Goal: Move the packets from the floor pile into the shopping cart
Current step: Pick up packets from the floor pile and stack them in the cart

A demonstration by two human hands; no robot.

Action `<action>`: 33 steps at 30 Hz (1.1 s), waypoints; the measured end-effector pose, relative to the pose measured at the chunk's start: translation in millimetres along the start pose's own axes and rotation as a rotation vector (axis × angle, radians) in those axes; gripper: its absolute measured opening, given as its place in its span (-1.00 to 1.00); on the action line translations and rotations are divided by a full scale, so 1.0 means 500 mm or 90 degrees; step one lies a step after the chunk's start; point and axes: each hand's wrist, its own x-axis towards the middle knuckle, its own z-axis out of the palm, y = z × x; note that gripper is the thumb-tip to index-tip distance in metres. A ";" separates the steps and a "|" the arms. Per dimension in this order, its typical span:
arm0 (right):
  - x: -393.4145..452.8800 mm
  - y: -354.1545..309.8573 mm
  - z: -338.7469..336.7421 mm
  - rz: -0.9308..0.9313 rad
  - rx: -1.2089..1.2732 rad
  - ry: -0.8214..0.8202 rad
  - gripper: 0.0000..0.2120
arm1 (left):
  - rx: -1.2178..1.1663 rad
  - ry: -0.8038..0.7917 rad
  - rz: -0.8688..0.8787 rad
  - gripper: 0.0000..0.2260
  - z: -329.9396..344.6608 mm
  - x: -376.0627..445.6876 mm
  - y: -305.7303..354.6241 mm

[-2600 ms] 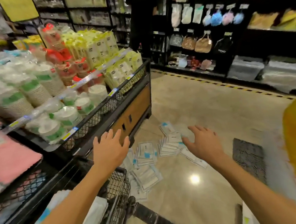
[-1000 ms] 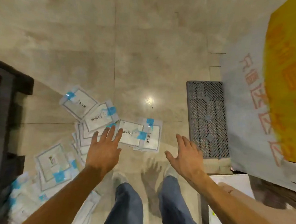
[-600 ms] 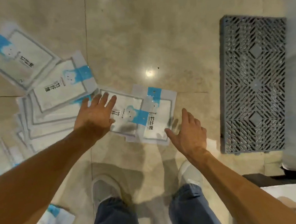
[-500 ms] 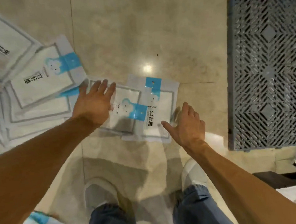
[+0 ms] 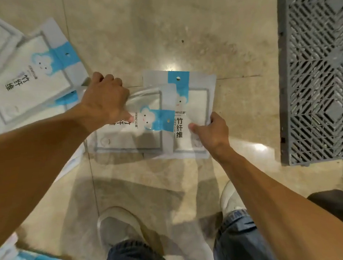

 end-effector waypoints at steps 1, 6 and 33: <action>-0.006 -0.003 -0.011 -0.002 0.058 -0.017 -0.74 | -0.033 -0.010 0.002 -0.47 -0.008 -0.008 0.001; -0.050 -0.033 -0.102 -0.001 0.156 -0.083 -0.70 | -0.525 -0.149 -0.044 -0.64 -0.049 -0.076 -0.022; -1.028 -0.959 -0.512 -0.205 0.260 -0.329 -0.68 | -1.479 0.362 -0.333 0.01 -0.842 -1.146 -0.390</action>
